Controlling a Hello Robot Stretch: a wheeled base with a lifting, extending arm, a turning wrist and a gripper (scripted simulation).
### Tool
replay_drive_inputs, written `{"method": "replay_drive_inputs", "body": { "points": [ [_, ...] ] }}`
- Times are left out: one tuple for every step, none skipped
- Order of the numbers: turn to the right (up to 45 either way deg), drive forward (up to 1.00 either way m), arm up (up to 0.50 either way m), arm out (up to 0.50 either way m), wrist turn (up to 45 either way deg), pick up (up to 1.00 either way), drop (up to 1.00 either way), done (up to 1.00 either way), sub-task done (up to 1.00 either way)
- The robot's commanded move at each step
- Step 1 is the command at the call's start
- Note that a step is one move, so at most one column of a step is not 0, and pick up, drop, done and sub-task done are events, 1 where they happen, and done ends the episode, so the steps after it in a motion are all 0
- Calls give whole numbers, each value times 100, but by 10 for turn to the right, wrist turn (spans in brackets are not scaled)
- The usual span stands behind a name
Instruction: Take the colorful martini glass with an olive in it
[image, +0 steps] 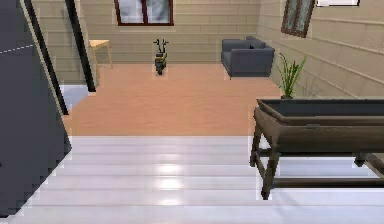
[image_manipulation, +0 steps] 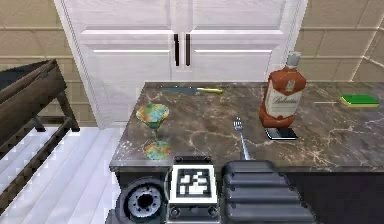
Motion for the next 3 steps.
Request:
{"method": "replay_drive_inputs", "body": {
  "points": [
    [0,0,0,18,0,0,0,0,0],
    [0,0,0,0,450,0,0,0,0],
    [0,0,0,0,450,0,0,0,0]
  ]
}}
